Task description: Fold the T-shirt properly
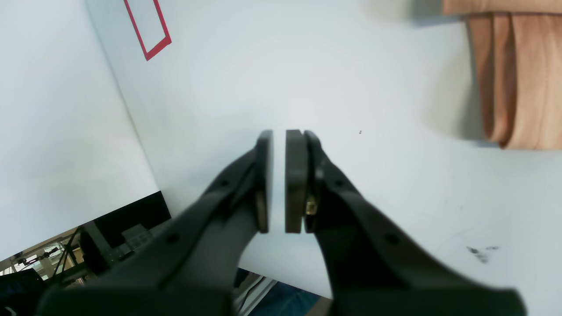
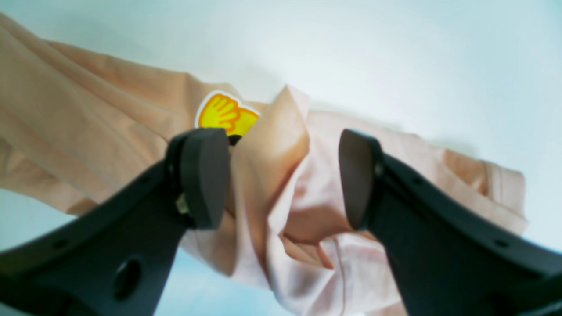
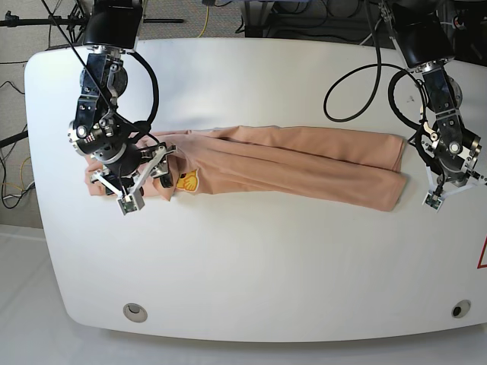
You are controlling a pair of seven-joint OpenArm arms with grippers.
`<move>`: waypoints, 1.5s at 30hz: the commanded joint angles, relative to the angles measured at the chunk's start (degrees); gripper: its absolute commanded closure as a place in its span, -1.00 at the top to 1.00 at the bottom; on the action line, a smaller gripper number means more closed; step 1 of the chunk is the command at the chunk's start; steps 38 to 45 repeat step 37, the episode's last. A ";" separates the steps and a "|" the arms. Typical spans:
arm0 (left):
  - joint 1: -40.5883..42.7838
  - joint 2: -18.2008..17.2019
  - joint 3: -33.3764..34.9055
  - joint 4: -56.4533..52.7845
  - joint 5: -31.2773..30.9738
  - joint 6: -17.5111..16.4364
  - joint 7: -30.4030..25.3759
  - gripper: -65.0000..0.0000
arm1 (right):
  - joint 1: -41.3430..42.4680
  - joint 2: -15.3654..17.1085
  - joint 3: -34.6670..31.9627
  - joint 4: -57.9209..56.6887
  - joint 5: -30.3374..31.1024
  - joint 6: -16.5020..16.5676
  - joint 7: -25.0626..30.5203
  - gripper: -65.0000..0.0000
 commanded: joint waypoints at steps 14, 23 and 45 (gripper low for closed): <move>-1.03 -0.92 -0.27 1.20 0.58 0.14 -0.76 -0.87 | 1.32 -0.81 0.10 1.34 0.27 -0.19 1.11 0.18; -1.03 -0.92 -1.24 1.20 0.67 0.14 -0.76 -0.87 | 1.41 -0.81 0.10 1.16 0.18 -0.19 1.11 0.18; -1.03 -0.92 -1.32 1.11 0.67 0.14 -0.76 -0.87 | 2.29 -0.90 0.19 -2.09 0.18 -0.19 1.20 0.18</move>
